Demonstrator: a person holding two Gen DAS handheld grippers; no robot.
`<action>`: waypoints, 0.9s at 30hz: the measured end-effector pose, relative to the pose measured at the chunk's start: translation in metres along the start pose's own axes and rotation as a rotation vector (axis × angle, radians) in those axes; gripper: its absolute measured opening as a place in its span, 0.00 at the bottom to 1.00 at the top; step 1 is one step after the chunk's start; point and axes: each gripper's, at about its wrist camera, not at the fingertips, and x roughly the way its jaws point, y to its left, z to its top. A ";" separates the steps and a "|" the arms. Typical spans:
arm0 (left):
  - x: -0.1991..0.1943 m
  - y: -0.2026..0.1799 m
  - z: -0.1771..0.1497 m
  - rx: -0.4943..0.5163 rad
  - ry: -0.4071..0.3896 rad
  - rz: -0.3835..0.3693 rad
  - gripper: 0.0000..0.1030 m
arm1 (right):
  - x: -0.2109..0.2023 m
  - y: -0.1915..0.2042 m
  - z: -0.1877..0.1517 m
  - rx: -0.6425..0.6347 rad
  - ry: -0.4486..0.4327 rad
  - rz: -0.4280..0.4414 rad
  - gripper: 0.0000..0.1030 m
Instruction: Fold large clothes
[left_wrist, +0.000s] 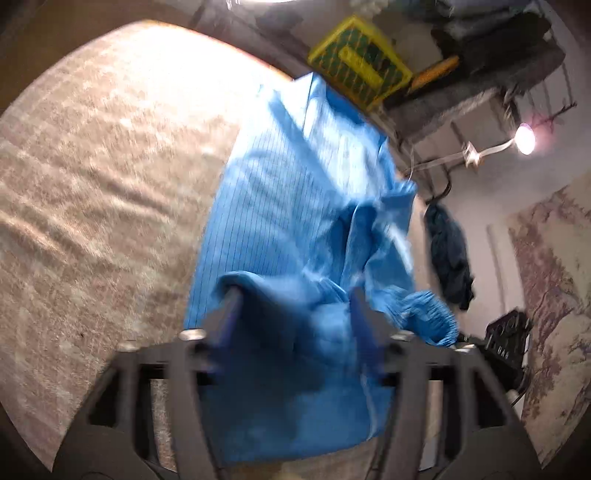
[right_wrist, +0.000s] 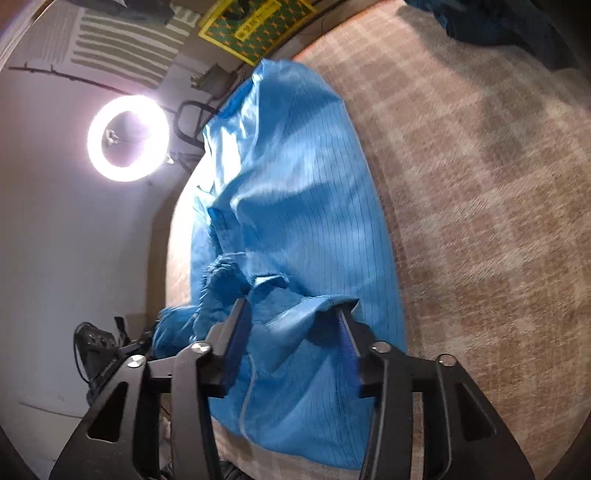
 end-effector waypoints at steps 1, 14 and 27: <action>-0.006 0.000 0.002 0.002 -0.019 0.003 0.63 | -0.007 0.001 0.001 -0.008 -0.018 0.007 0.53; 0.006 -0.023 -0.027 0.270 0.026 0.095 0.45 | -0.011 0.051 -0.022 -0.397 -0.069 -0.174 0.48; 0.062 -0.009 -0.031 0.311 0.061 0.284 0.43 | 0.070 0.058 -0.038 -0.677 0.037 -0.478 0.48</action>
